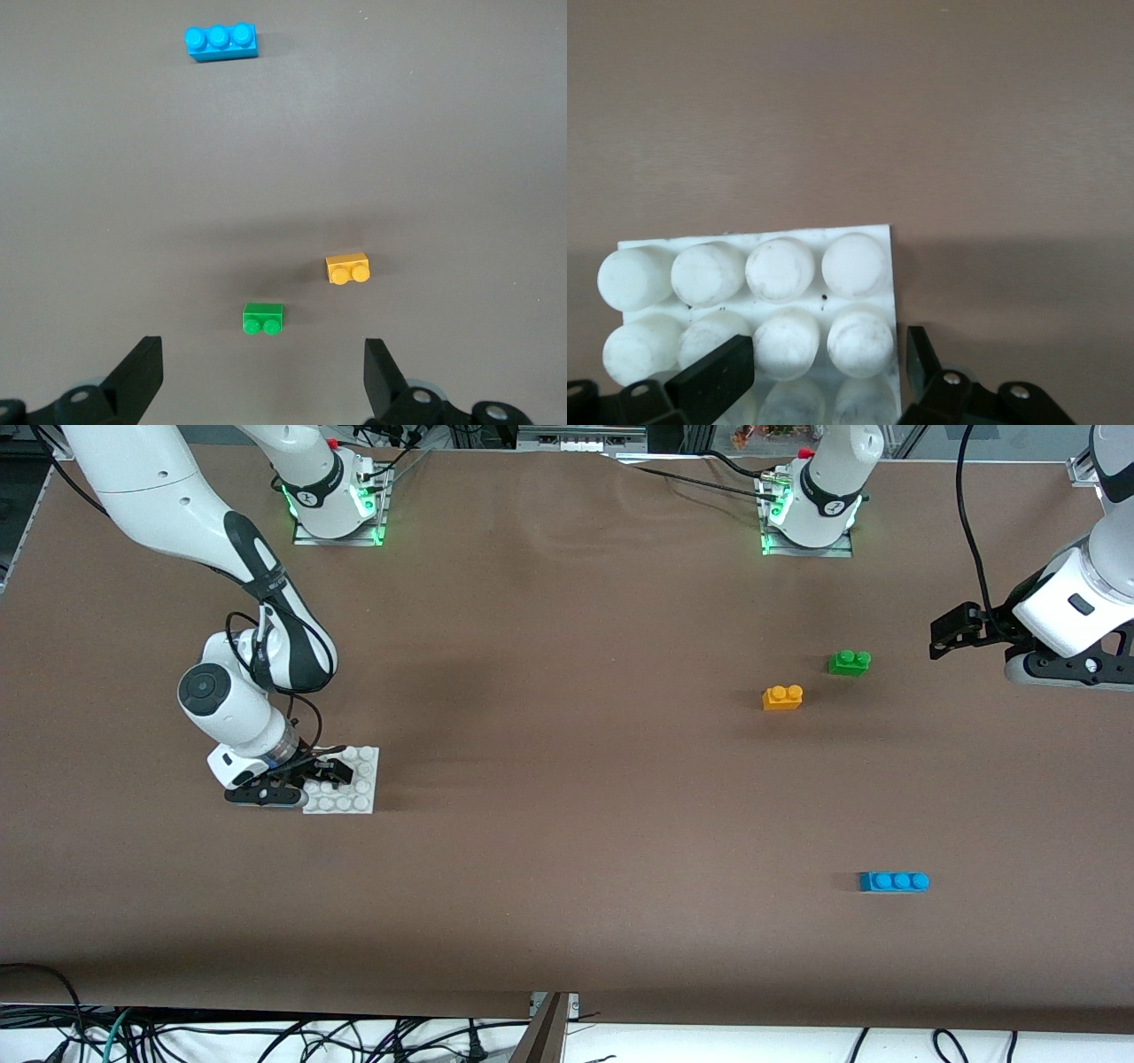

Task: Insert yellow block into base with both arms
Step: 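Close the right gripper on the white base plate's edge, then slide the white base plate with the right gripper toward the table's middle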

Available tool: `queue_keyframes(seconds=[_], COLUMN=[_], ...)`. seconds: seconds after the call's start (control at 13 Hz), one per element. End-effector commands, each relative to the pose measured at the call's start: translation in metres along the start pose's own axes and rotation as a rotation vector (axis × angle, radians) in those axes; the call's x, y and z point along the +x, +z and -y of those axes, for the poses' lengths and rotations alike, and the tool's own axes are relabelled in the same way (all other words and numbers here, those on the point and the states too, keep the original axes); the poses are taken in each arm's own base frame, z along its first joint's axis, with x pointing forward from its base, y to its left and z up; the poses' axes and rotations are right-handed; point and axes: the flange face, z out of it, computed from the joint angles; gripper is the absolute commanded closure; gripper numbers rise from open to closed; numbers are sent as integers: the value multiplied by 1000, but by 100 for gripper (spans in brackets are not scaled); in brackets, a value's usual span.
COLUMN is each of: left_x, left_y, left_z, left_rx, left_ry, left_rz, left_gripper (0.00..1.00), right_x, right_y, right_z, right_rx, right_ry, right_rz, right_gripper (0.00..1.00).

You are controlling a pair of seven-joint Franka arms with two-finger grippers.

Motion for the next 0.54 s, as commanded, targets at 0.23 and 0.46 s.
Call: queue_keyframes(seconds=[0.23, 0.46], left_x=[1, 1], left_y=[-5, -5], left_z=[-2, -1], left_rx=[-18, -18], left_ry=[-9, -10], left_rz=[5, 5], left_gripper=[0, 0], right_x=[-13, -21], right_y=[3, 5], right_z=[72, 115], right_rx=[51, 63], right_ry=[60, 83], right_rz=[-6, -5], right_gripper=[20, 20])
